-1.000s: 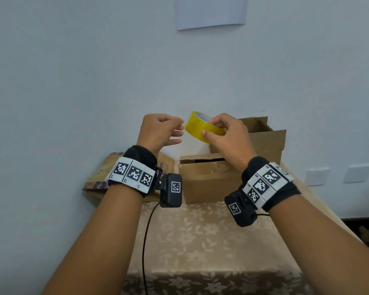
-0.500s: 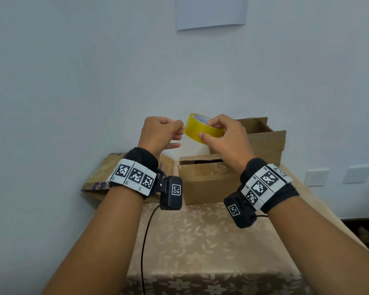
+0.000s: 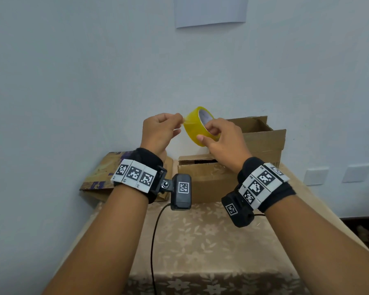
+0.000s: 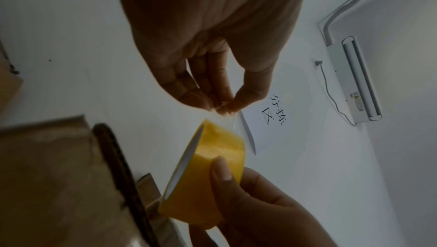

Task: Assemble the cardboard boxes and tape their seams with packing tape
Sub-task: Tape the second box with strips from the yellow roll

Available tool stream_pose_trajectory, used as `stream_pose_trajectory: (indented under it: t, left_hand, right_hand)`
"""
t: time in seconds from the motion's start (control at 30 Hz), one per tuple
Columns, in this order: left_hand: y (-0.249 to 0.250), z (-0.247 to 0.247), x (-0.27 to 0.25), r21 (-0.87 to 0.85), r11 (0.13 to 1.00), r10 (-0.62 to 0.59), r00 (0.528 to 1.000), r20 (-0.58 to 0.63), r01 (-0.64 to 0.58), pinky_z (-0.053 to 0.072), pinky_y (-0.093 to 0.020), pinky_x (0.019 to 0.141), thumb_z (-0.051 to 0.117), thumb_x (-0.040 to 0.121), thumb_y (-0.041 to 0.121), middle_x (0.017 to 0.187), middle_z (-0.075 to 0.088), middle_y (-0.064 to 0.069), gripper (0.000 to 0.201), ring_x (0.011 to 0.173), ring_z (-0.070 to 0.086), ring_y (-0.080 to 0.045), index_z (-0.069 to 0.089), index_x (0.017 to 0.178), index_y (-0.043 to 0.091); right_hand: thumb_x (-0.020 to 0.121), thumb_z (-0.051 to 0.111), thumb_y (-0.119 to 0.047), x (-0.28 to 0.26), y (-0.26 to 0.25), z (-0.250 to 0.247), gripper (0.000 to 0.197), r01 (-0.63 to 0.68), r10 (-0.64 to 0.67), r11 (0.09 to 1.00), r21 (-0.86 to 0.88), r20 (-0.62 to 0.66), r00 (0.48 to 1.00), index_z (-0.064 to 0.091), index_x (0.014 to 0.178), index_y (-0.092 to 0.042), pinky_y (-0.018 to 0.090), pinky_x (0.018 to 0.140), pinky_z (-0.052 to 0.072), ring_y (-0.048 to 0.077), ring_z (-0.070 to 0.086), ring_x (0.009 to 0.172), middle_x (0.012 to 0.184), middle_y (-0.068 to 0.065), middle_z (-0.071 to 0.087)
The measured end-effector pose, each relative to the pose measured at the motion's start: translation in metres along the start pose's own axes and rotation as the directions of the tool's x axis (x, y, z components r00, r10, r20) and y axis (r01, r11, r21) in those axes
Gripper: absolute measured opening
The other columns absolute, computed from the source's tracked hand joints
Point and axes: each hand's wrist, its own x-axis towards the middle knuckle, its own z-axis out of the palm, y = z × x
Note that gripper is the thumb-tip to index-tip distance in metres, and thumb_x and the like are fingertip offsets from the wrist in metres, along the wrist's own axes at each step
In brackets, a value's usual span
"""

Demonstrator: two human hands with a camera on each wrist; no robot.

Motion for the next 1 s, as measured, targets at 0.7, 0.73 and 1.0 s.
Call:
stream_pose_trajectory:
  t: [0.7, 0.73, 1.0]
  left_hand:
    - [-0.012, -0.004, 0.004, 0.152, 0.988, -0.003, 0.994, 0.112, -0.014, 0.061, -0.035, 0.081, 0.079, 0.087, 0.028, 0.081, 0.075, -0.004, 0.025, 0.076, 0.067, -0.014, 0.074, 0.091, 0.005]
    - [-0.011, -0.005, 0.004, 0.131, 0.99, -0.058, 0.991, 0.124, 0.042, 0.061, -0.033, 0.081, 0.079, 0.087, 0.03, 0.08, 0.074, -0.005, 0.03, 0.076, 0.066, -0.015, 0.074, 0.096, 0.001]
    - [-0.006, -0.015, 0.003, 0.069, 0.947, -0.322, 0.93, 0.177, 0.315, 0.063, -0.028, 0.074, 0.081, 0.086, 0.029, 0.076, 0.073, -0.005, 0.026, 0.062, 0.064, -0.012, 0.07, 0.094, 0.007]
  right_hand:
    - [0.094, 0.071, -0.017, -0.006, 0.004, 0.004, 0.012, -0.041, 0.04, 0.999, 0.008, 0.106, 0.994, 0.064, 0.092, -0.007, 0.026, 0.067, 0.04, 0.031, 0.06, 0.087, 0.09, 0.015, 0.067]
    - [0.094, 0.071, -0.016, -0.006, 0.005, 0.005, 0.012, -0.035, 0.036, 0.999, -0.003, 0.11, 0.993, 0.064, 0.092, -0.008, 0.021, 0.066, 0.039, 0.031, 0.059, 0.087, 0.09, 0.015, 0.067]
    - [0.095, 0.07, -0.013, -0.009, 0.004, 0.006, 0.006, 0.003, 0.002, 1.0, -0.028, 0.149, 0.989, 0.064, 0.094, -0.011, 0.009, 0.062, 0.034, 0.02, 0.054, 0.082, 0.091, 0.008, 0.066]
